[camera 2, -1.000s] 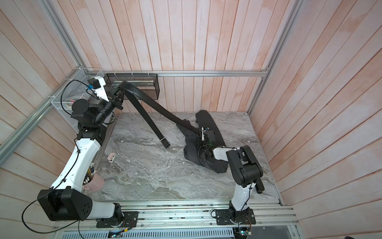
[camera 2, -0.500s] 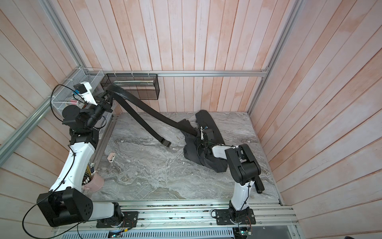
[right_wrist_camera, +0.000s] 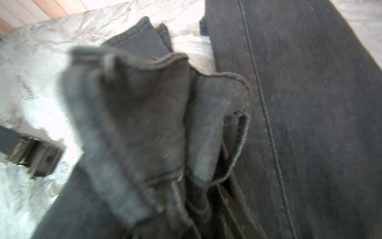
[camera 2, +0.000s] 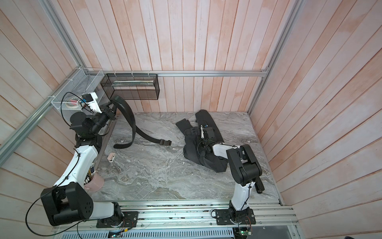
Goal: Remove the belt from the trousers
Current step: Place the belt at the center of the board.
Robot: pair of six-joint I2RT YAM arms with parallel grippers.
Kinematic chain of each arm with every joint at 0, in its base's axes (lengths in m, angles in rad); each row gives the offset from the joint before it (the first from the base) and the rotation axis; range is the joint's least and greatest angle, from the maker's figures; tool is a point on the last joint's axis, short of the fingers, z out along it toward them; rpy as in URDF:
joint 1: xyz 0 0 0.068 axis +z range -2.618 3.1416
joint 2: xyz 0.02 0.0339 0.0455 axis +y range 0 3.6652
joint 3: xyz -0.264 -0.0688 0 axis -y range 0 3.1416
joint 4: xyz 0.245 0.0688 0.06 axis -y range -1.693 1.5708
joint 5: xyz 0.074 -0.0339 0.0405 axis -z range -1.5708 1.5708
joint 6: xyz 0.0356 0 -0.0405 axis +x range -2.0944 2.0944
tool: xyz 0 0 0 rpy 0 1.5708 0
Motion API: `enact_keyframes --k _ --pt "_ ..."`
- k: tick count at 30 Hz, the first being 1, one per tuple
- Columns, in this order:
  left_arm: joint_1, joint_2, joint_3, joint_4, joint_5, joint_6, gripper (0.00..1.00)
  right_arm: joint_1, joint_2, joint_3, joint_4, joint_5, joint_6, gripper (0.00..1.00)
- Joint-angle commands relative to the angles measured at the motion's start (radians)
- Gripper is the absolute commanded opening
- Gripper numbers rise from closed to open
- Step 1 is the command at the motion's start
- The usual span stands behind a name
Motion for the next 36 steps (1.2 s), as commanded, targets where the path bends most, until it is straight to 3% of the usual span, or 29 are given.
enact_keyframes --k 1,6,10,14,19,20,21,24,28,36 --pt "0.000 0.061 -0.077 -0.008 0.008 -0.026 0.01 0.002 -0.085 0.093 -0.082 -0.076 -0.041 0.57" --pt "-0.046 0.113 -0.146 -0.106 -0.039 0.098 0.06 0.000 -0.207 0.136 -0.077 -0.115 -0.090 0.58" --pt "-0.120 0.156 -0.143 -0.237 -0.112 0.252 0.22 0.000 -0.326 0.052 0.034 -0.105 -0.107 0.60" --pt "-0.164 0.180 -0.121 -0.321 -0.200 0.341 0.46 0.001 -0.452 -0.078 0.153 -0.042 -0.127 0.62" --pt "-0.175 0.201 -0.056 -0.459 -0.321 0.440 0.69 -0.003 -0.612 -0.256 0.261 0.161 -0.165 0.71" --pt "-0.174 0.200 -0.052 -0.478 -0.345 0.450 0.77 -0.007 -0.647 -0.301 0.287 0.206 -0.177 0.75" --pt "-0.173 0.197 -0.049 -0.491 -0.364 0.457 0.99 -0.012 -0.679 -0.344 0.311 0.251 -0.187 0.79" --pt "-0.174 0.183 -0.043 -0.526 -0.411 0.461 1.00 -0.048 -0.775 -0.455 0.341 0.359 -0.188 0.89" --pt "-0.172 0.161 -0.062 -0.540 -0.435 0.466 1.00 -0.128 -0.880 -0.587 0.329 0.459 -0.170 0.95" --pt "-0.165 0.016 -0.354 -0.240 -0.548 0.428 1.00 -0.349 -0.906 -0.850 0.499 0.453 -0.159 0.98"
